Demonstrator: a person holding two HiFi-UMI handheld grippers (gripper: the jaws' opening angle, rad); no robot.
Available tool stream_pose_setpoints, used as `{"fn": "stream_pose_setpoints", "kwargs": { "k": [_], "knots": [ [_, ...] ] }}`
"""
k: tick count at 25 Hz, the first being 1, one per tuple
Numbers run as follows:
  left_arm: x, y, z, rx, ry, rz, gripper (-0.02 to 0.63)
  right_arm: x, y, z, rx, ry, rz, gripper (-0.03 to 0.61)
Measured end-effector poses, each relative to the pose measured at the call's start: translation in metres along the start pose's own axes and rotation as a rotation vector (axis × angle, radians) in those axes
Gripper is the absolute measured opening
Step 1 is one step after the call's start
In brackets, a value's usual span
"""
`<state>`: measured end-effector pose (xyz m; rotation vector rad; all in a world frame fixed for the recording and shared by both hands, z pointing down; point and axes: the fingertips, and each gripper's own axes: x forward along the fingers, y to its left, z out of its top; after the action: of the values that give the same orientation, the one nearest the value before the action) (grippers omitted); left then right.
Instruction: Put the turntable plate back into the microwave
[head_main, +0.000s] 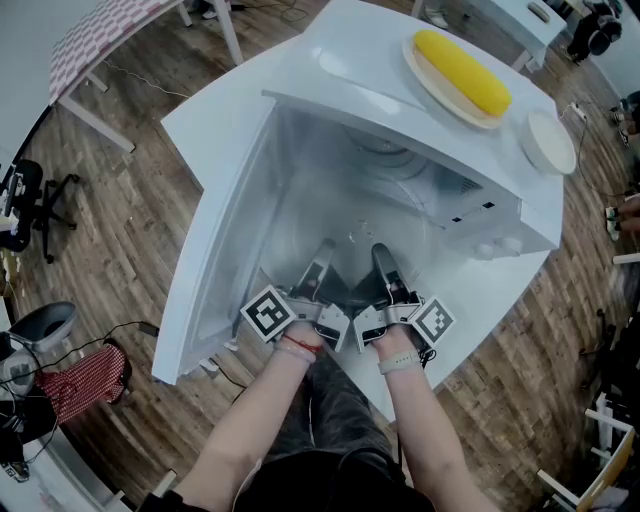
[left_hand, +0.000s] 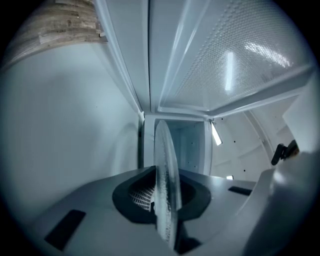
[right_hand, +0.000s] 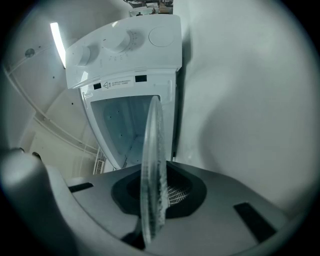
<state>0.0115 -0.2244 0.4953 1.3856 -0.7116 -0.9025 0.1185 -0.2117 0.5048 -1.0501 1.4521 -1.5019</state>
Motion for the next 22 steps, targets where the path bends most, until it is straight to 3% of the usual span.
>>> {"fn": "stream_pose_setpoints", "kwargs": {
  "k": [9,22],
  "knots": [
    [0.002,-0.001,-0.004,0.038,0.039,0.011,0.032,0.008,0.001,0.008,0.002,-0.005,-0.001,0.04],
    [0.002,0.0,-0.005,0.016,0.031,0.008,0.032,0.023,0.001,0.023,0.0,-0.031,-0.007,0.04]
  ]
}}
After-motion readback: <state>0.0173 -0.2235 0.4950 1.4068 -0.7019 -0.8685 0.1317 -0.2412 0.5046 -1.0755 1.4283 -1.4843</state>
